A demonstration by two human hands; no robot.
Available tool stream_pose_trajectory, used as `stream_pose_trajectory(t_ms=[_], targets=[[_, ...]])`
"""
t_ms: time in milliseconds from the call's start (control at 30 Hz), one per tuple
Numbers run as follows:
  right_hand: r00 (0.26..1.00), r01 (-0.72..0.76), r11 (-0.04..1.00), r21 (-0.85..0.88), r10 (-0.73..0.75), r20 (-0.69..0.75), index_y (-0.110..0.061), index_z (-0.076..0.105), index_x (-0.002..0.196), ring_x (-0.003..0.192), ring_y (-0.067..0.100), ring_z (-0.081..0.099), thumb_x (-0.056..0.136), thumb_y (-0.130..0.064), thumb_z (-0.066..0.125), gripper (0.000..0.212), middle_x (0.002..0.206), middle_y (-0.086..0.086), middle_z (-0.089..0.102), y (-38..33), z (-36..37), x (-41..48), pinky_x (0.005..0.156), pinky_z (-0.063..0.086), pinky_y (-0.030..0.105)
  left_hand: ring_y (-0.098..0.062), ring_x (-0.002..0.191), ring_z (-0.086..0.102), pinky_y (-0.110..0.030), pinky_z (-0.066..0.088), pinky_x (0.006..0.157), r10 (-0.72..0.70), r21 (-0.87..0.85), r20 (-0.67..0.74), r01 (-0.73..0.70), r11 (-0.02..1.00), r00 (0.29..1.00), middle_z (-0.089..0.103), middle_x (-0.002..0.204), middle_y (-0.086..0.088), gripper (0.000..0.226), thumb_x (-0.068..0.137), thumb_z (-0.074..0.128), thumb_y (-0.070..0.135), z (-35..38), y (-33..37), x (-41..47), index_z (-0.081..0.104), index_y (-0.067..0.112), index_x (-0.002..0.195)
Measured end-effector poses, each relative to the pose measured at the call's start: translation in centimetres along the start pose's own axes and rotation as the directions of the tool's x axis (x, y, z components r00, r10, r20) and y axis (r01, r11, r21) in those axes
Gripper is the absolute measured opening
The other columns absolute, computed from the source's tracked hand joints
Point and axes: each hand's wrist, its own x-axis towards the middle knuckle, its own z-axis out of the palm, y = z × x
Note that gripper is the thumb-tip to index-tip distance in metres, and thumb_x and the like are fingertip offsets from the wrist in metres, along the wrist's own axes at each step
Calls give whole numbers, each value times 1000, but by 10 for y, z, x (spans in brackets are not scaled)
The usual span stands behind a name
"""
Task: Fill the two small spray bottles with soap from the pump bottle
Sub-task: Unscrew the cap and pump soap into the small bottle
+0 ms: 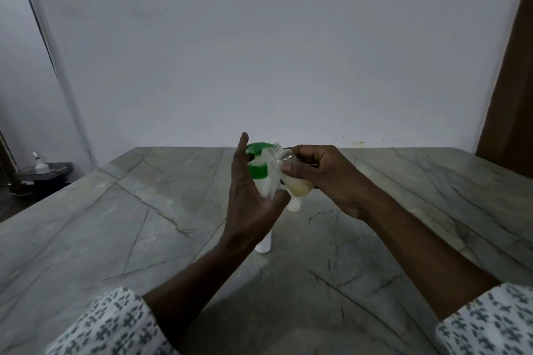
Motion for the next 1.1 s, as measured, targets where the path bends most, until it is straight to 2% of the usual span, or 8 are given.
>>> stream_pose_trajectory(t_ms=[133, 267, 400, 500, 567, 667, 1033, 1100], targets=[[1000, 9, 1000, -5, -9, 7, -10, 71, 112, 99, 17, 68, 90, -13, 67, 23, 111, 16, 72, 0, 1, 1, 88, 55, 30, -5, 97, 64, -26, 57, 81, -25, 43, 5, 25, 999, 1000, 60, 117, 13, 96, 67, 68, 9, -3, -15, 7, 24, 27, 150], [1000, 6, 1000, -1, -6, 12, -9, 71, 114, 96, 10, 69, 90, -12, 67, 24, 109, 8, 74, 0, 2, 1, 81, 54, 20, -14, 94, 65, -38, 55, 80, -78, -63, 36, 80, 995, 996, 66, 111, 4, 66, 68, 63, 27, -10, -16, 13, 48, 28, 132], [1000, 6, 1000, -17, -6, -1, -10, 71, 114, 96, 17, 67, 90, -14, 67, 24, 110, 17, 72, 2, 1, 2, 87, 53, 31, -20, 113, 63, -46, 46, 101, -355, -376, -23, 321, 869, 934, 69, 119, -3, 64, 91, 35, 65, -16, 3, 34, 59, 20, 131], [1000, 0, 1000, -27, 0, 3, -10, 70, 115, 97, 17, 68, 91, -14, 66, 25, 110, 14, 73, 1, 2, 2, 86, 54, 29, -23, 95, 68, -38, 52, 81, -498, -363, 17, 470, 805, 867, 74, 99, -9, 77, 96, 19, 67, -15, 21, 57, 69, 11, 113], [1000, -6, 1000, -8, 7, 8, -11, 70, 115, 96, 14, 69, 91, -13, 65, 25, 110, 9, 74, -1, 2, 1, 83, 55, 24, -21, 76, 67, -32, 49, 66, -512, -328, 29, 492, 806, 858, 73, 84, -8, 63, 99, 29, 58, -6, 26, 57, 69, 10, 100], [1000, -12, 1000, 10, 12, 10, -13, 71, 113, 94, 13, 70, 91, -14, 66, 22, 108, 8, 75, -1, 1, 0, 82, 56, 25, -23, 65, 59, -33, 47, 63, -486, -326, 58, 477, 816, 872, 66, 68, -7, 48, 97, 40, 49, 2, 19, 50, 66, 13, 79], [1000, -16, 1000, 26, 16, 13, -12, 70, 112, 93, 11, 69, 90, -13, 66, 22, 109, 10, 74, -1, -1, 0, 81, 55, 23, -24, 62, 54, -30, 42, 56, -403, -354, 125, 420, 836, 907, 61, 72, -15, 45, 94, 41, 41, -1, 20, 49, 66, 6, 83], [1000, -11, 1000, 26, 11, 22, -15, 70, 109, 92, 9, 69, 90, -12, 65, 20, 107, 7, 74, 0, -2, 0, 79, 55, 21, -22, 59, 55, -29, 44, 54, -380, -348, 133, 402, 847, 915, 62, 67, -13, 48, 96, 39, 39, -1, 21, 48, 68, 11, 71]])
